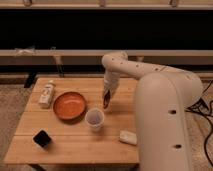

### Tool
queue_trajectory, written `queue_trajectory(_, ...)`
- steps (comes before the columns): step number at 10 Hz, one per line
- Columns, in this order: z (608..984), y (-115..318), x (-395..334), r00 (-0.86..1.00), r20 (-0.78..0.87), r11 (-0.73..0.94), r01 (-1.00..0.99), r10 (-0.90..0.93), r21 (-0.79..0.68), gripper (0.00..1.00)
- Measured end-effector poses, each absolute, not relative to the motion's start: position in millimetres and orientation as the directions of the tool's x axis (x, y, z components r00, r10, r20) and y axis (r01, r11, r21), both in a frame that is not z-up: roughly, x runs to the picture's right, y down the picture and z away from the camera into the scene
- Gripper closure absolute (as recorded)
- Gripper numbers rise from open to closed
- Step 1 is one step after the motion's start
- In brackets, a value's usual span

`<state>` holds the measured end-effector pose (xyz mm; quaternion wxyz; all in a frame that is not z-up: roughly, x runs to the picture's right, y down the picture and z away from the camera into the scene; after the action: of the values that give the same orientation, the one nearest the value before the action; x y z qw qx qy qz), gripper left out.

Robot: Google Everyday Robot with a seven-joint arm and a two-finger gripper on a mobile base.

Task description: Place the pepper in the ceramic bowl

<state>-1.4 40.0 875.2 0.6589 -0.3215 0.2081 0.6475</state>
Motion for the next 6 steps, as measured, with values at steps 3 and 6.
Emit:
queue_trajectory(3, 869.9, 25.4, -77.3, 0.242, -0.647, 0.048, -0.952, 0.723, -0.302, 1.0)
queue_trajectory(6, 847.0, 37.2, -129.1, 0.395, -0.599, 0.144, -0.895, 0.697, -0.423, 1.0)
